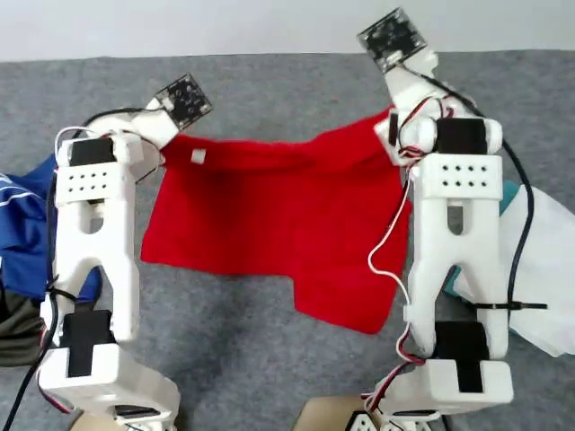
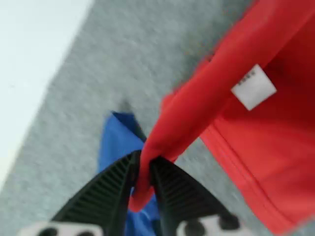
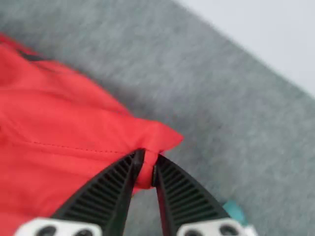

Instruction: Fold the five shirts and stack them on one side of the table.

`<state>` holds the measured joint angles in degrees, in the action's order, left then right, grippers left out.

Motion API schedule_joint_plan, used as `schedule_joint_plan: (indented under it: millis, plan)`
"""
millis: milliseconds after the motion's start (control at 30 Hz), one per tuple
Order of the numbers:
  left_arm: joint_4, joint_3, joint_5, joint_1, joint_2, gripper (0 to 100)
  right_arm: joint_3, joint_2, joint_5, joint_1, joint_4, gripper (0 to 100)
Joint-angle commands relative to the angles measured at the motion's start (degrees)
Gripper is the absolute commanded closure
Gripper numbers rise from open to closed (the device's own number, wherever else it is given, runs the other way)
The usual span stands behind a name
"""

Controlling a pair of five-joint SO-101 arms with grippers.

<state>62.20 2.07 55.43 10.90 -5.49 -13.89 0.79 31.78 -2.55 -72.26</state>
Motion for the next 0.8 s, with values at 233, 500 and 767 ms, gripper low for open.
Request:
schedule_joint_plan:
  millis: [233, 500, 767]
  plan:
    - [18.46, -2.42, 7.74, 1.05, 2.55, 99, -3.43, 5.05, -1.58, -0.84, -23.08, 98.7]
    - [24.35, -2.51, 10.37, 2.37, -3.60, 95, 0.35, 5.76, -5.19, -2.33, -30.46, 98.7]
    - [24.18, -2.77, 9.67, 2.64, -8.97, 89, 9.32, 5.93, -7.56, -3.47, -30.02, 95.5]
